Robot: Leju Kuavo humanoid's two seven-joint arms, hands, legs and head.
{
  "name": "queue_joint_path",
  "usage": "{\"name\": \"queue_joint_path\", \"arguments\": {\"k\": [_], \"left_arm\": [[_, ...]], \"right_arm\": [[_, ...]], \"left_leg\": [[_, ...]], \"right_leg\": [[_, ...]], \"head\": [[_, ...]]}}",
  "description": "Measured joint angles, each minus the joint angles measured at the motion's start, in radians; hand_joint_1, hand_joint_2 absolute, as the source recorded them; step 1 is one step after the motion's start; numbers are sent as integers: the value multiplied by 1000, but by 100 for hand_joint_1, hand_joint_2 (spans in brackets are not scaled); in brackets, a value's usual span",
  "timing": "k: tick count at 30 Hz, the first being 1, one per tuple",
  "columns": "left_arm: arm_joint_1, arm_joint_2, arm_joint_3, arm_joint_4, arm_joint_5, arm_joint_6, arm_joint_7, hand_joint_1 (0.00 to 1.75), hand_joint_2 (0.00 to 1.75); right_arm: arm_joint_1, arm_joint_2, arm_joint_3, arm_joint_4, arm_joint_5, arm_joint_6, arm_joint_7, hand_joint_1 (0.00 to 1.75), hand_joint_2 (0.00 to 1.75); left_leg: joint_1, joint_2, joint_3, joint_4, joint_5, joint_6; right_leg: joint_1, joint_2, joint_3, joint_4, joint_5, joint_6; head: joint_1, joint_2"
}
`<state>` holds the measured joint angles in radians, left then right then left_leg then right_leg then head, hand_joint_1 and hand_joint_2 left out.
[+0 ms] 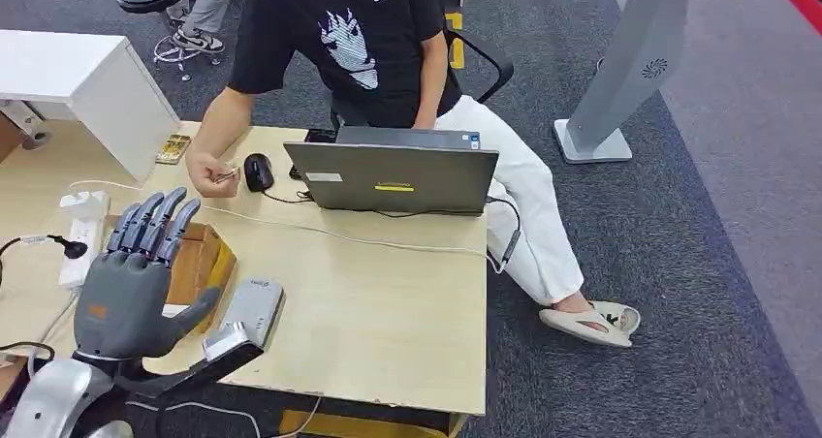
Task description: Pass the card to the sensor for recognition and then transmit it.
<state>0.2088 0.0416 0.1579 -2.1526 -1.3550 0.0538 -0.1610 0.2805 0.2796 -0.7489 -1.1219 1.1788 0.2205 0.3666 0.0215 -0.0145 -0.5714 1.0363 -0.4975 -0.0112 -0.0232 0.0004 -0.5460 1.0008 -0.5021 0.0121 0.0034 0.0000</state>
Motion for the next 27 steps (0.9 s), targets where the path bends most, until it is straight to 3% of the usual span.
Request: {"name": "queue_joint_path", "arguments": {"k": [7,16,21,27], "left_arm": [[21,16,-5,-18,-3,-1,5,0,175],[163,25,35,-79,-111,-13,88,0,175],[189,-24,146,-88,-145,-55,43,0,175],[182,-80,281,-81,-160,-45,-29,0,175]], "right_arm": [[0,0,2,-3,-8,0,3,0,175],[5,0,20,-24,-85,-12,53,0,175],[17,0,48,-50,-116,-12,92,0,175],[40,0,83,-79,-134,-11,111,0,175]], "left_leg": [[0,0,1,0,1,0],[0,0,0,0,0,0],[0,0,0,0,0,0],[0,0,1,0,0,0]], "right_leg": [[0,0,1,0,1,0],[0,1,0,0,0,1],[0,1,0,0,0,1],[0,1,0,0,1,1]], "head": [[0,0],[0,0],[0,0],[0,0]]}}
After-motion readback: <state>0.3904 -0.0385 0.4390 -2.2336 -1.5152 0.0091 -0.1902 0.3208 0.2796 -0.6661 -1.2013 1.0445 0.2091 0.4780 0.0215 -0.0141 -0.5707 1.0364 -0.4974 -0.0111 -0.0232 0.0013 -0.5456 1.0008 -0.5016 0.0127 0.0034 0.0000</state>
